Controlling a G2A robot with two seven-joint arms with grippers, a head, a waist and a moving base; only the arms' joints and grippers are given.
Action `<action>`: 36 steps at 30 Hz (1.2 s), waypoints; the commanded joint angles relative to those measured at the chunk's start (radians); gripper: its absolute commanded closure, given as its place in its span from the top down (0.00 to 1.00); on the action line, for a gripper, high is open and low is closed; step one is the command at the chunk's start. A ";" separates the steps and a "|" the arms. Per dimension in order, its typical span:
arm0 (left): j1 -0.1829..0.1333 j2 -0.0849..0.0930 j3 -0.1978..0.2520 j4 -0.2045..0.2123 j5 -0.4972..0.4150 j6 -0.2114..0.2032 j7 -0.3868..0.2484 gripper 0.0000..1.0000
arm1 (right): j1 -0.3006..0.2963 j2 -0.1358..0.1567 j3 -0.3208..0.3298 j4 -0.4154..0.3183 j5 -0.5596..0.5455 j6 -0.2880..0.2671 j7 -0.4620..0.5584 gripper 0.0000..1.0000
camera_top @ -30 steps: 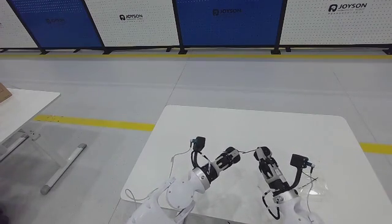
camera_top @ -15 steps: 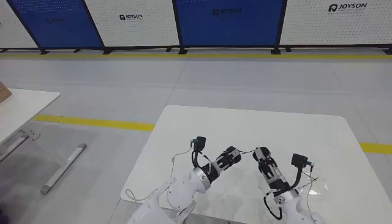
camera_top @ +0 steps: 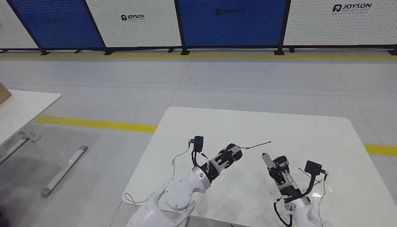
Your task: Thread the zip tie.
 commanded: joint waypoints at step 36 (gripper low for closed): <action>0.017 0.002 -0.026 -0.037 -0.188 0.041 -0.104 0.00 | 0.073 0.005 -0.073 0.079 -0.388 0.093 0.054 1.00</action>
